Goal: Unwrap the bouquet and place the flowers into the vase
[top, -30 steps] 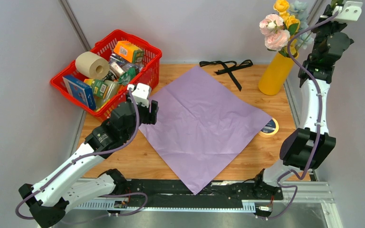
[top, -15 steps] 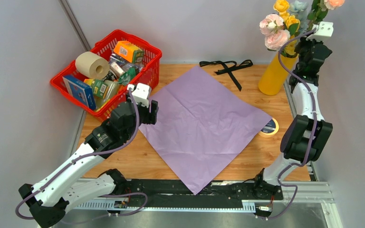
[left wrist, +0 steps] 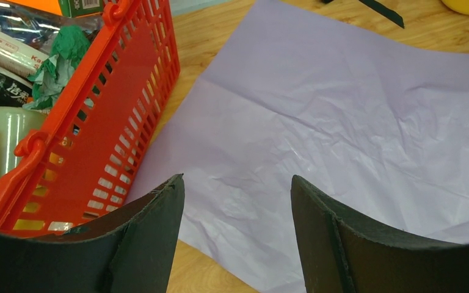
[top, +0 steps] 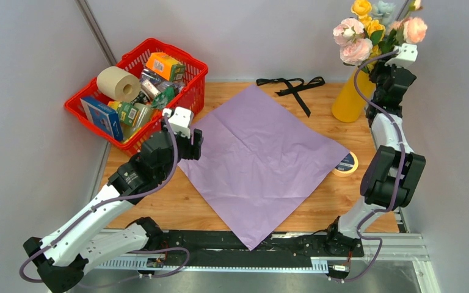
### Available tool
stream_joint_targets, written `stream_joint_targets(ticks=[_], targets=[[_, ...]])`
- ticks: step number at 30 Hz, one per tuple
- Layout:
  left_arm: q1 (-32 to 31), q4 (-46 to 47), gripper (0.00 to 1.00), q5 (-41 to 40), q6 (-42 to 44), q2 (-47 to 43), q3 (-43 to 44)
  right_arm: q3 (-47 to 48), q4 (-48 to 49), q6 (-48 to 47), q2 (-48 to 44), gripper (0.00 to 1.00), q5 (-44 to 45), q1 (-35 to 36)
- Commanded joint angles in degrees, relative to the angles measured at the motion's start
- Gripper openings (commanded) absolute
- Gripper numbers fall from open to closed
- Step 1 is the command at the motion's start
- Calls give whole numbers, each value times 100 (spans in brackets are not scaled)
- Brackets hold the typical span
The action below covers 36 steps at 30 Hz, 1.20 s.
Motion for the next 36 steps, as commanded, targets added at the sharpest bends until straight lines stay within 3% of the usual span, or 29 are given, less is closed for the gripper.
stream_joint_targets(ticks=[1,5,10,17,22,29,36], targets=[[-20,234,72,10,98,-101,-31,-100,222,181,-429,35,64,0],[-20,234,72,37,89,-109,-22,118,-383,304,-694,43,223,0],[-11,243,72,45,80,-136,-31,164,-1183,593,-1097,61,100,0],[-20,252,72,45,80,-118,-31,-495,-2107,1094,-2169,98,-6,0],[-20,243,72,54,71,-127,-49,-908,-2652,1490,-3057,100,-286,79],[-11,331,72,116,80,-267,-110,-1567,-4443,1605,-4305,100,-1032,589],[-20,550,74,107,159,-461,-268,-2736,-4428,1877,-5527,100,-1516,1062]])
